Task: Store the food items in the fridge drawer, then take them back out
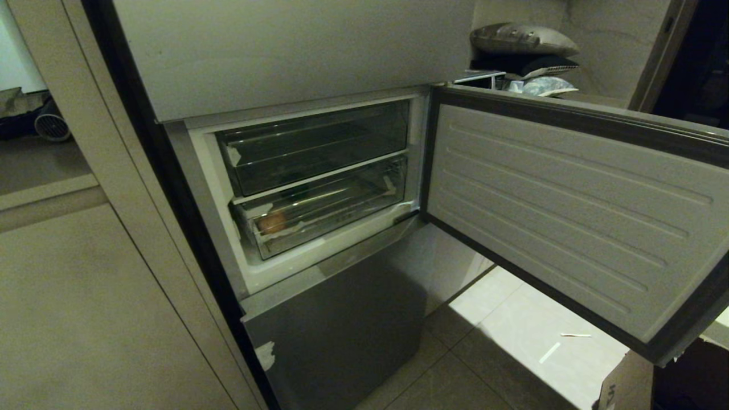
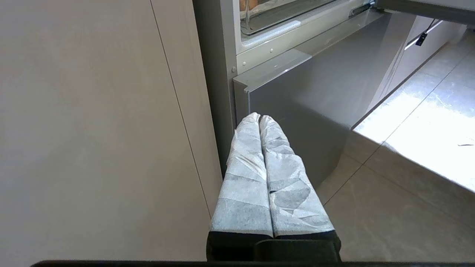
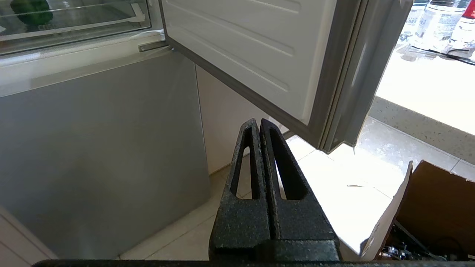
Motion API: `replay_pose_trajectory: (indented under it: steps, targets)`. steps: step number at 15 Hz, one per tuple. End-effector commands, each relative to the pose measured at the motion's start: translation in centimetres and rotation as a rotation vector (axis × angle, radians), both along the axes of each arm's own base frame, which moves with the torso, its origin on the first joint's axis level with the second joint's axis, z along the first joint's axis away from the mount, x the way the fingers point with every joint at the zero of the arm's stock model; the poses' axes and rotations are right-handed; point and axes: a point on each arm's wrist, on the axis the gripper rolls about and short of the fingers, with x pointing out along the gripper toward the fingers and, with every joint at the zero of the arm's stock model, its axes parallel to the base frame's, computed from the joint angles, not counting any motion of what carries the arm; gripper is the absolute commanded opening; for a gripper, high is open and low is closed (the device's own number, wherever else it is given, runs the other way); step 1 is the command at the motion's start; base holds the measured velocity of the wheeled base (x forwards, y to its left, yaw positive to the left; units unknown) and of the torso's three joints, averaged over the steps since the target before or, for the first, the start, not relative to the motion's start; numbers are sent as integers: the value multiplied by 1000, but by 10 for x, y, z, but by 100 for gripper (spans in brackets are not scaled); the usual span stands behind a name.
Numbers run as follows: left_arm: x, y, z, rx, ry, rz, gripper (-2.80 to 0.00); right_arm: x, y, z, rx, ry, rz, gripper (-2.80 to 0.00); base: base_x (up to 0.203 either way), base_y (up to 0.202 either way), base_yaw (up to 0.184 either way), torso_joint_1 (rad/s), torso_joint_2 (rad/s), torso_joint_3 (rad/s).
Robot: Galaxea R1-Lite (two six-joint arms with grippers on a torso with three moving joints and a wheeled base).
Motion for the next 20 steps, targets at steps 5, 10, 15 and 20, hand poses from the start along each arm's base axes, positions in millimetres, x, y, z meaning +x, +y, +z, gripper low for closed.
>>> replay_pose_trajectory:
  steps: [5,10,15,20]
  targets:
    - [0,0,0,-18,-3,4,-280,2,0,-8,2,30,0,-280,0,0,0,0,0,0]
    - [0,0,0,-19,-3,4,-280,2,0,-9,2,31,0,-280,0,-4,122,2,-1,1]
    - [0,0,0,-19,-3,4,-280,2,0,-9,2,31,0,-280,2,-9,177,1,2,1]
    - [0,0,0,-18,-3,4,-280,2,0,-8,2,29,0,-280,1,-7,176,0,2,1]
